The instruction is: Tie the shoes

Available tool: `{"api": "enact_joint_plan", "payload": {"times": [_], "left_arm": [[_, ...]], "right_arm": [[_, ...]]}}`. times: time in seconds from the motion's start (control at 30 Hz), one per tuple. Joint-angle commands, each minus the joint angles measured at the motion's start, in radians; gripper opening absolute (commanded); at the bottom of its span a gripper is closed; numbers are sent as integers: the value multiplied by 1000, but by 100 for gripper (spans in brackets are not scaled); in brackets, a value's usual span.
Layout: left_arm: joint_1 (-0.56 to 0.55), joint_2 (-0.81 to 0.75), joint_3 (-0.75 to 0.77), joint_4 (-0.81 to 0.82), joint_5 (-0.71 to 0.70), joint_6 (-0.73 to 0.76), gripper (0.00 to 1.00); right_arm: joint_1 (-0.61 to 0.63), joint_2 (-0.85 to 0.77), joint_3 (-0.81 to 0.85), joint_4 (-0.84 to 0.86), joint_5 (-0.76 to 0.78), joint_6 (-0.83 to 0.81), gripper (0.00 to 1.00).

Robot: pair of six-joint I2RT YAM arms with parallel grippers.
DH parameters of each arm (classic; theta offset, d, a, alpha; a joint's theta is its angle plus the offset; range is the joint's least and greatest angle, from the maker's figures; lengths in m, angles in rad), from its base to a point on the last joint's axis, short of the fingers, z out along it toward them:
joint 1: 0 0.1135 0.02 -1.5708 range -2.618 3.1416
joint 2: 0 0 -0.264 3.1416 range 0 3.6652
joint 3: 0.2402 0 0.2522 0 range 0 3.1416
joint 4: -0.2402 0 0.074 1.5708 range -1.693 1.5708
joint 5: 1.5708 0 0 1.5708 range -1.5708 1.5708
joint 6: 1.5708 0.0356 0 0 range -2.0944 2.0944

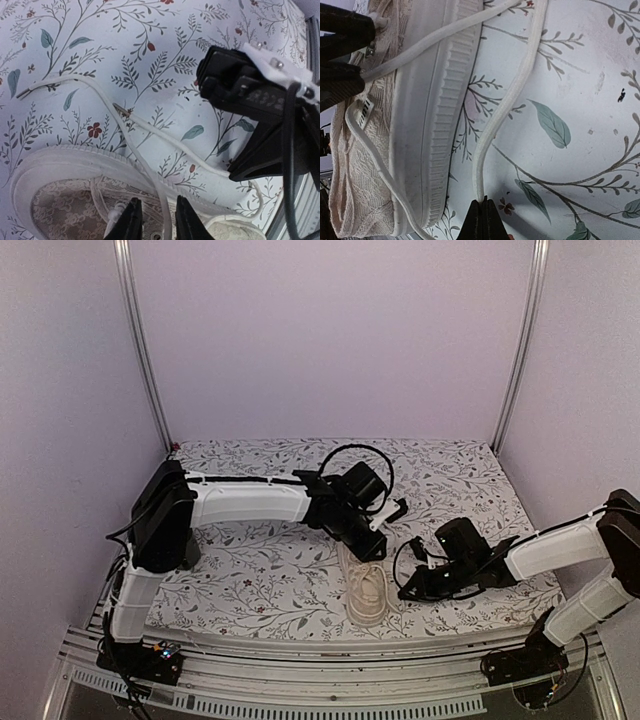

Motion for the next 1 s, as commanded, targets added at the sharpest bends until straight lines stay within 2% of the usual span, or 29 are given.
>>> {"api": "enact_joint_plan", "payload": {"times": [0.0, 0.2, 0.53, 0.7, 0.73, 0.83, 0.97], "left_arm": [[-13, 18, 32, -64, -8, 13, 24], [-25, 29, 43, -97, -18, 26, 24], [-57, 69, 72, -176, -124, 42, 20], [-63, 49, 56, -176, -154, 28, 3], [-61, 41, 49, -168, -166, 16, 0], [-56, -5, -6, -90, -170, -33, 0], [-25, -114, -144, 101, -90, -145, 0]], "right_arm": [[1, -26, -11, 18, 27, 12, 2], [1, -41, -14, 16, 35, 16, 2], [1, -81, -22, 13, 60, 28, 2], [1, -124, -28, -3, 103, 47, 2], [1, -136, -30, -10, 116, 51, 2], [1, -187, -33, -26, 157, 66, 2], [0, -273, -13, -60, 216, 73, 2]]}}
